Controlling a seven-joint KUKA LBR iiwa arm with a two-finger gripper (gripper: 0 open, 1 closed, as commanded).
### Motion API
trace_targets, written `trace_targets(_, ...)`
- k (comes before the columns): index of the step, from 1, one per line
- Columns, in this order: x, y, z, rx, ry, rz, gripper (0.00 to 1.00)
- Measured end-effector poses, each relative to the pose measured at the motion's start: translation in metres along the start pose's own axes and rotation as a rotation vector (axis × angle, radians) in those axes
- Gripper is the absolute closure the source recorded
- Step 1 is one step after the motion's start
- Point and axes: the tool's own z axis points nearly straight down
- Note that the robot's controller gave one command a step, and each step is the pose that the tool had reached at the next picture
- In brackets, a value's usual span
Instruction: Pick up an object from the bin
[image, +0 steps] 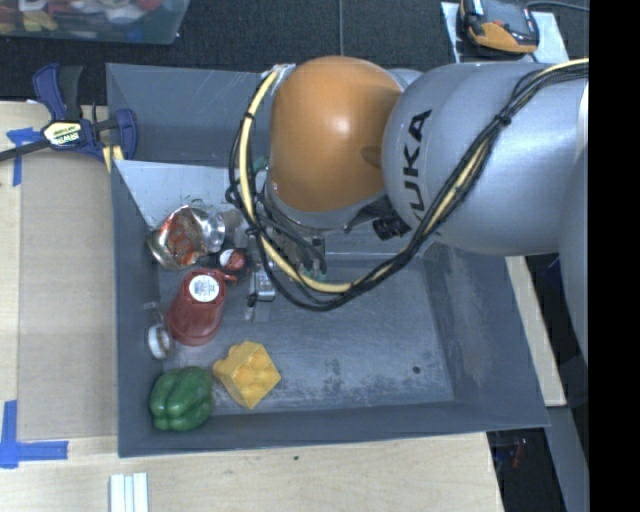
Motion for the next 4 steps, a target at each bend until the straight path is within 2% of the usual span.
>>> trace_targets(1, -0.002, -0.001, -0.005, -0.001, -0.008, 0.003, 0.0)
trace_targets(2, 0.024, -0.012, 0.063, -0.001, -0.011, -0.088, 0.0)
trace_targets(3, 0.076, -0.032, 0.069, -0.001, -0.019, -0.309, 0.0)
trace_targets(4, 0.076, -0.028, 0.1, 0.0, -0.007, -0.236, 0.0)
